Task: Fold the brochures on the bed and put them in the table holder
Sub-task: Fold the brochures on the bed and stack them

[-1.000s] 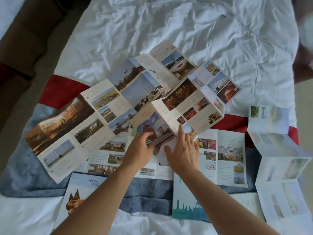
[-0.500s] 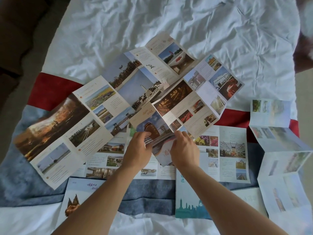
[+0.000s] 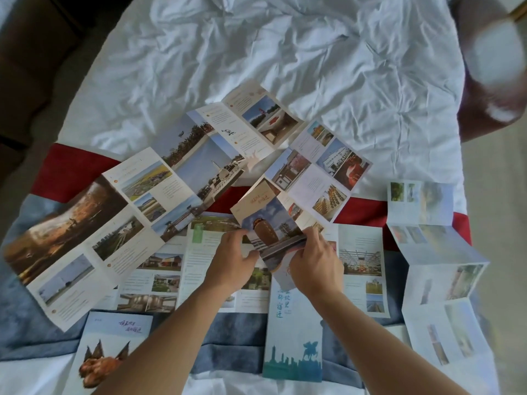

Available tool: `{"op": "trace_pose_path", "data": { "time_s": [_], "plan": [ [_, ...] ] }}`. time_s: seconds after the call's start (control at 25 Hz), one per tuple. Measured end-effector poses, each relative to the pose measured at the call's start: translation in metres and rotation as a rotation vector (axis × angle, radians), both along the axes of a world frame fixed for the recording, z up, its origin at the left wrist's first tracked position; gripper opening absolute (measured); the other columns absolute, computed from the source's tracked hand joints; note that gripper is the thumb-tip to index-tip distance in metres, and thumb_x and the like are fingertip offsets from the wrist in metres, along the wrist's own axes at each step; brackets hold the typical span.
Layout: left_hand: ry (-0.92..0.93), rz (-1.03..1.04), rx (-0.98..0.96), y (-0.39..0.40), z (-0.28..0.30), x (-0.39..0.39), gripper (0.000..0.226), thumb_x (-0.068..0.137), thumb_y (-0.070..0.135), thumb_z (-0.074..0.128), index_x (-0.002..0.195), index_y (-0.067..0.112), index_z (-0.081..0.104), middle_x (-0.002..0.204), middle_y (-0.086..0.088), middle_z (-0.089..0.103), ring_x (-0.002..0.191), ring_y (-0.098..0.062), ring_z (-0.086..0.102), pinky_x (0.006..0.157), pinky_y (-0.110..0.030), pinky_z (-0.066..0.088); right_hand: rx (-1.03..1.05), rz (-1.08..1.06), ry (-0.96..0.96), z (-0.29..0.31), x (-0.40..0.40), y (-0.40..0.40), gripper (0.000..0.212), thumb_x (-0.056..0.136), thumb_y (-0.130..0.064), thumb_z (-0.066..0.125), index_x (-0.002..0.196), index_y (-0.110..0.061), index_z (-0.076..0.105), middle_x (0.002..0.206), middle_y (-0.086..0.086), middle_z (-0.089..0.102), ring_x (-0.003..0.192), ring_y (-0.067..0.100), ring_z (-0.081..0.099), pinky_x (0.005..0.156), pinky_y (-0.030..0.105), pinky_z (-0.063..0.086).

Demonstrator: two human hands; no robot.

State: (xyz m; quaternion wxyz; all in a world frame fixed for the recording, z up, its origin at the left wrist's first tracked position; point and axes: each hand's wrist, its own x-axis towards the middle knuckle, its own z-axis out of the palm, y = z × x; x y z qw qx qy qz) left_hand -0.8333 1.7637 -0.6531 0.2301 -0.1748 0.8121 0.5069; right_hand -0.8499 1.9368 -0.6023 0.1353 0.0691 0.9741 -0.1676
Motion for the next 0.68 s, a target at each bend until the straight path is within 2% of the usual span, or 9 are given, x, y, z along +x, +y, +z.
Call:
{"op": "trace_pose_path", "data": {
  "time_s": [0.16,0.24,0.32,0.4,0.48,0.52,0.6,0.68],
  "plan": [
    [-0.011,0.02,0.073,0.035,-0.006,-0.019,0.039,0.089,0.028,0.067,0.125,0.033,0.052,0.124,0.007,0.045,0.114,-0.011,0.046,0.09,-0.027,0.038,0.009,-0.034,0.008,-0.011,-0.023,0.027,0.016,0.088,-0.015,0.046,0.102,-0.018,0.051,0.102,0.003,0.062,0.088,0.025,0.057,0.071,0.039,0.049],
    [-0.015,0.064,0.131,0.049,-0.012,-0.031,0.039,0.088,0.027,0.069,0.123,0.032,0.055,0.13,0.005,0.048,0.122,-0.014,0.046,0.096,-0.033,0.041,0.009,-0.071,0.007,-0.022,-0.036,0.032,0.016,0.091,-0.018,0.045,0.104,-0.018,0.053,0.107,0.002,0.061,0.092,0.023,0.056,0.078,0.04,0.049],
    [-0.018,0.182,0.185,0.058,-0.018,-0.044,0.045,0.087,0.022,0.07,0.128,0.029,0.054,0.14,0.003,0.048,0.127,-0.017,0.045,0.1,-0.036,0.042,0.049,-0.062,0.017,-0.035,-0.048,0.032,0.019,0.091,-0.02,0.045,0.107,-0.017,0.054,0.111,0.001,0.058,0.099,0.023,0.053,0.084,0.038,0.044],
    [-0.051,0.319,0.157,0.063,-0.026,-0.057,0.049,0.087,0.016,0.068,0.133,0.02,0.05,0.143,-0.002,0.046,0.127,-0.023,0.047,0.097,-0.035,0.044,0.074,-0.025,0.024,-0.048,-0.061,0.034,0.021,0.09,-0.021,0.045,0.11,-0.017,0.054,0.116,0.002,0.055,0.106,0.023,0.05,0.09,0.039,0.041],
    [-0.08,0.425,0.095,0.065,-0.033,-0.067,0.05,0.086,0.013,0.067,0.133,0.014,0.049,0.136,-0.007,0.048,0.121,-0.026,0.05,0.091,-0.034,0.047,0.101,-0.001,0.001,-0.062,-0.073,0.039,0.027,0.091,-0.022,0.045,0.116,-0.014,0.053,0.131,0.006,0.052,0.124,0.026,0.046,0.103,0.043,0.039],
    [-0.074,0.472,0.081,0.065,-0.035,-0.07,0.052,0.086,0.011,0.067,0.134,0.014,0.048,0.132,-0.007,0.049,0.119,-0.025,0.051,0.091,-0.034,0.049,0.122,0.013,-0.021,-0.068,-0.077,0.042,0.033,0.092,-0.024,0.046,0.122,-0.012,0.052,0.144,0.009,0.046,0.136,0.028,0.038,0.111,0.045,0.034],
    [-0.085,0.535,0.053,0.066,-0.037,-0.077,0.059,0.086,0.011,0.068,0.139,0.015,0.044,0.133,-0.009,0.046,0.118,-0.026,0.052,0.096,-0.04,0.052,0.147,0.037,-0.076,-0.078,-0.083,0.046,0.05,0.093,-0.033,0.048,0.136,-0.007,0.045,0.159,0.011,0.029,0.149,0.026,0.019,0.121,0.045,0.021],
    [-0.122,0.542,0.0,0.069,-0.041,-0.083,0.065,0.086,0.013,0.069,0.143,0.014,0.038,0.136,-0.012,0.042,0.12,-0.028,0.051,0.098,-0.044,0.052,0.145,0.049,-0.121,-0.087,-0.089,0.047,0.063,0.09,-0.049,0.052,0.136,-0.007,0.042,0.161,0.011,0.025,0.15,0.025,0.016,0.122,0.045,0.015]
  ]
}}
